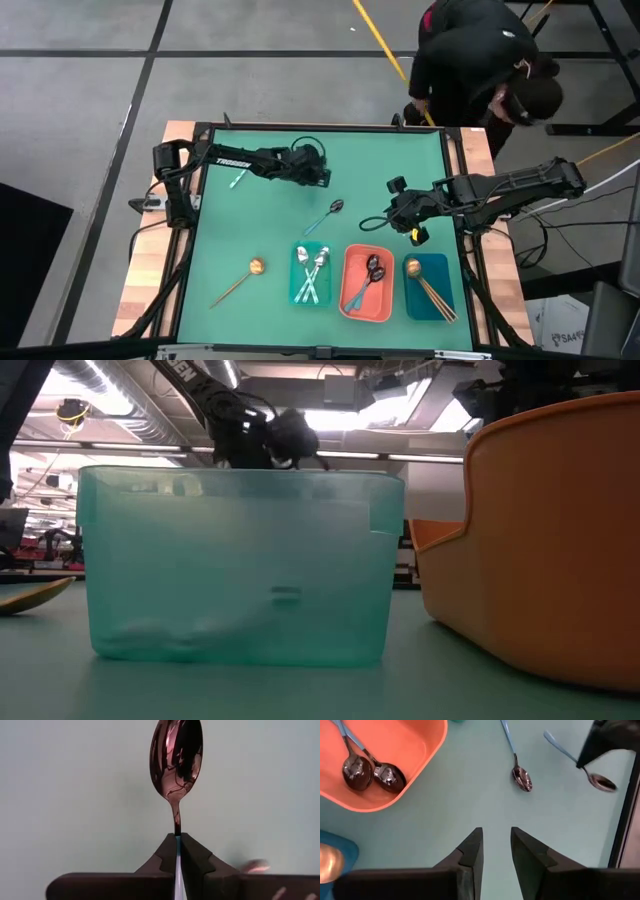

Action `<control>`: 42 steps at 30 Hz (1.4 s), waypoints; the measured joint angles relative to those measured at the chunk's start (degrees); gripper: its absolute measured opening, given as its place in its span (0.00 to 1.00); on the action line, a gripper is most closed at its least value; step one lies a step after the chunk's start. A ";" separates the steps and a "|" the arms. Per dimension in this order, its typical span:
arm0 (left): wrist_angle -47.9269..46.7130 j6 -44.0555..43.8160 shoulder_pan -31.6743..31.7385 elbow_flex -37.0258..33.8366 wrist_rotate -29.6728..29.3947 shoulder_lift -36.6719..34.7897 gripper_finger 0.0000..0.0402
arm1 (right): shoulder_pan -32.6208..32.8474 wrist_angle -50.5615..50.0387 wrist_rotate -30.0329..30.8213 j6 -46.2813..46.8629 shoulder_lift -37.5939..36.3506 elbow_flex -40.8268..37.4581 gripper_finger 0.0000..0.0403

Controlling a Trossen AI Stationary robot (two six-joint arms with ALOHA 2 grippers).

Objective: Sort silverware by color (type)
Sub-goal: Put the blue spoon into the orange bin

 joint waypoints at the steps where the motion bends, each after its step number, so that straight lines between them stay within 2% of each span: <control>1: 2.57 0.00 -0.20 0.04 0.92 -0.11 0.01 | 0.00 -0.10 0.01 0.17 0.00 0.00 0.22; 8: 20.23 -1.56 -2.86 0.07 9.08 -0.77 0.01 | -0.01 -2.16 0.83 1.75 0.00 0.00 0.22; 13: 33.85 -4.70 -7.48 0.09 13.86 -0.79 0.01 | -0.02 -4.11 4.85 1.77 0.00 0.00 0.22; 17: 40.09 -8.47 -12.22 0.09 15.36 -0.77 0.01 | -0.01 -4.86 7.43 1.78 0.00 0.00 0.22; 20: 40.37 -9.20 -16.43 0.09 15.12 -0.79 0.01 | -0.02 -5.45 7.89 1.77 0.00 0.00 0.22; 25: 40.40 -10.56 -23.75 0.07 10.92 -0.77 0.01 | -0.02 -5.44 7.89 1.77 0.00 0.00 0.22; 32: 39.36 -10.71 -32.44 0.07 0.36 -0.61 0.01 | -0.02 -5.40 7.82 1.77 0.00 0.00 0.22; 38: 39.69 -12.15 -37.09 0.20 -6.81 0.64 0.01 | -0.01 -5.19 7.80 1.76 0.00 0.00 0.22; 42: 39.41 -12.11 -38.05 2.25 -7.55 3.30 0.01 | -0.02 -4.96 7.78 1.77 0.00 0.00 0.22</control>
